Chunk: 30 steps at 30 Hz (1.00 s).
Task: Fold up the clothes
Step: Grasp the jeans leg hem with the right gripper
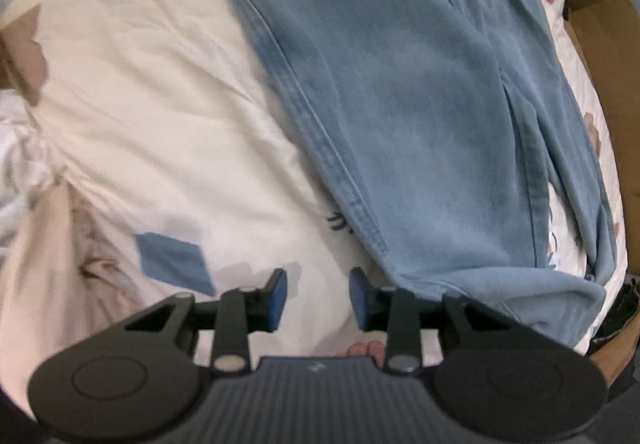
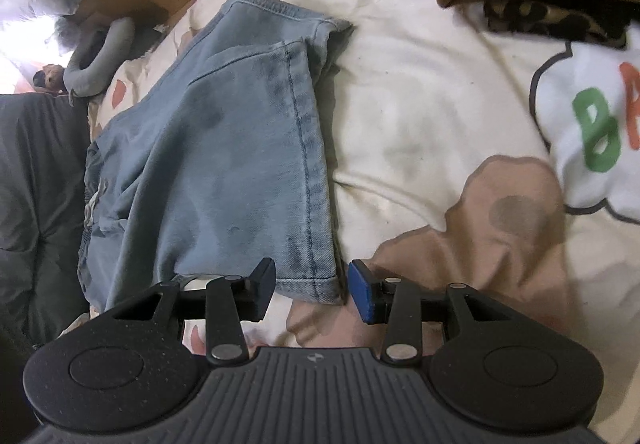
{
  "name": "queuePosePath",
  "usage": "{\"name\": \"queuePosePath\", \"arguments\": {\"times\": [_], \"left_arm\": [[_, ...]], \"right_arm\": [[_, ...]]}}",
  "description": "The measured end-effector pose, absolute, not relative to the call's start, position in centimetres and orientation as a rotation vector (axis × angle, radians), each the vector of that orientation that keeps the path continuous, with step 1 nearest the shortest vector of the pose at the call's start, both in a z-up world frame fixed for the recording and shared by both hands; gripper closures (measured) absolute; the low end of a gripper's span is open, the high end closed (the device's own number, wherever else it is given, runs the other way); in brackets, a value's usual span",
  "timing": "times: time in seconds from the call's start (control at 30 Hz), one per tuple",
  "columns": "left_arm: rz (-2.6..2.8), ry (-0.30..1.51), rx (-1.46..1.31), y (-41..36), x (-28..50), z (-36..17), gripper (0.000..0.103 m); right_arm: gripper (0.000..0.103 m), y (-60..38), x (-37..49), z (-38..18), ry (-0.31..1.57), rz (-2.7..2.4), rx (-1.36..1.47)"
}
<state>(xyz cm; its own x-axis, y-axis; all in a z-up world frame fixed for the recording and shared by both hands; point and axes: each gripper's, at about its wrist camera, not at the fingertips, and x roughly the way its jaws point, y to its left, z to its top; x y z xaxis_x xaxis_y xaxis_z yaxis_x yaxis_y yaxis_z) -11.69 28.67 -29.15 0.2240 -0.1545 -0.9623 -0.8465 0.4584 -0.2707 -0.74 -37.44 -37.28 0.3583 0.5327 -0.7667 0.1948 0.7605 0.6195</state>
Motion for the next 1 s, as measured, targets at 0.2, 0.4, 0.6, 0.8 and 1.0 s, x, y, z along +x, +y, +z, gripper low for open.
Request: {"name": "queuePosePath", "arguments": {"times": [0.2, 0.4, 0.6, 0.8, 1.0], "left_arm": [[0.673, 1.259, -1.004, 29.4, -13.0, -27.2, 0.065], [0.682, 1.26, -0.988, 29.4, -12.4, -26.7, 0.065], [0.66, 1.265, -0.971, 28.7, -11.7, -26.3, 0.065], [0.667, 1.251, -0.955, 28.2, -11.0, -27.1, 0.065], [0.647, 1.272, -0.943, 27.6, -10.8, -27.4, 0.065]], "right_arm": [[0.056, -36.4, -2.4, -39.3, 1.187, 0.267, 0.756], [0.057, -35.8, -2.0, -40.0, 1.156, 0.258, 0.797], [0.058, -36.3, -0.7, -40.3, 1.151, 0.216, 0.787], [0.058, -35.5, -0.6, -40.2, 1.132, 0.213, 0.821], [0.058, -35.9, -1.4, -39.3, 1.087, 0.293, 0.925]]}}
